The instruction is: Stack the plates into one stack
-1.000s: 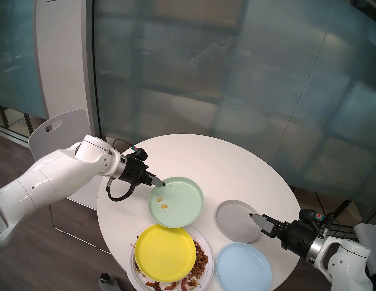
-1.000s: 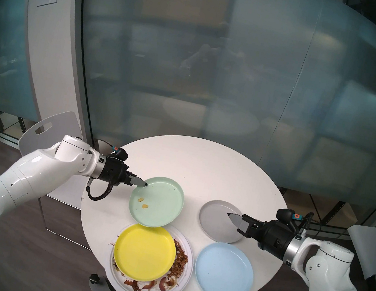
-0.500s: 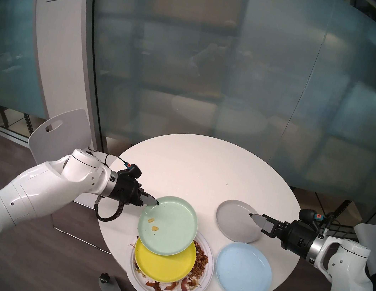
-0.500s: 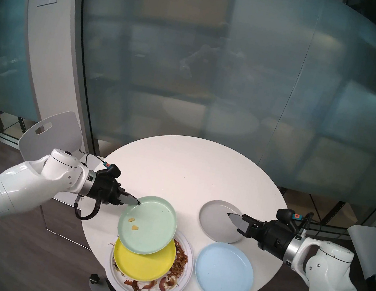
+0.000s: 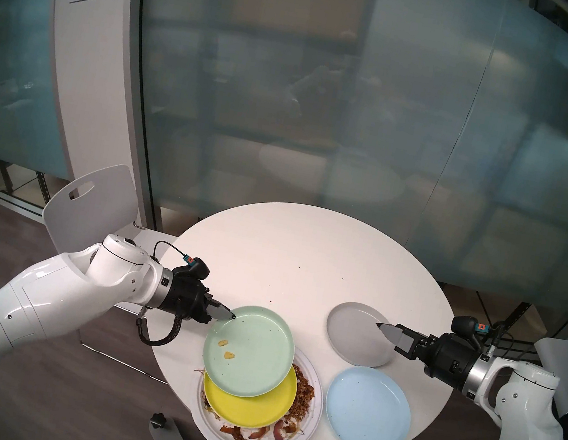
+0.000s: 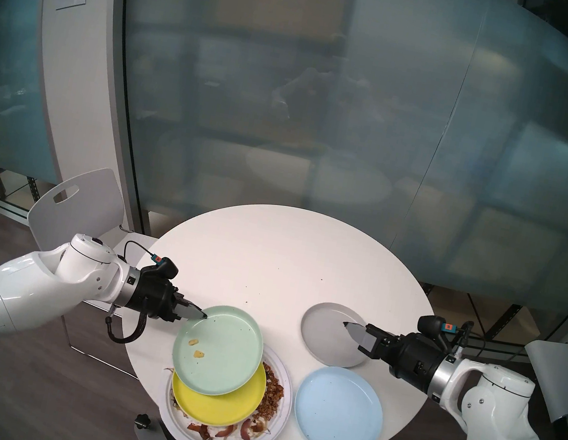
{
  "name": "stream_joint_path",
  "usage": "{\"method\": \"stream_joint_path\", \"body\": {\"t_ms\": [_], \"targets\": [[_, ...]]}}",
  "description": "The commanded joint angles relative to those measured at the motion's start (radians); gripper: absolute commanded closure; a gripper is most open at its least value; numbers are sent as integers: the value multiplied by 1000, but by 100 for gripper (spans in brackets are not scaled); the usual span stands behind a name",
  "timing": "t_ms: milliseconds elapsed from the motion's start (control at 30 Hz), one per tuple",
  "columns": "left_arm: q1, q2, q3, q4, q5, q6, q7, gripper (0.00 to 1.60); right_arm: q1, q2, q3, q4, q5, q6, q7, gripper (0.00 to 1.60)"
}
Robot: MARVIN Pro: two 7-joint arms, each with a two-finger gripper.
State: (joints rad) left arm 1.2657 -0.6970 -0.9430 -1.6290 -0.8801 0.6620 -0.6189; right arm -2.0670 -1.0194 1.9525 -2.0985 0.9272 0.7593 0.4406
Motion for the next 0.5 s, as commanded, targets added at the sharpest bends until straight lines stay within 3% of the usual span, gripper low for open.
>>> {"method": "stream_joint_path", "body": {"t_ms": [0, 467], "targets": [[7, 12, 2, -50, 8, -11, -4, 160, 2, 2, 0, -15, 0, 0, 0, 0], [30, 16, 15, -92, 34, -22, 13, 160, 1, 2, 0, -15, 0, 0, 0, 0]]}}
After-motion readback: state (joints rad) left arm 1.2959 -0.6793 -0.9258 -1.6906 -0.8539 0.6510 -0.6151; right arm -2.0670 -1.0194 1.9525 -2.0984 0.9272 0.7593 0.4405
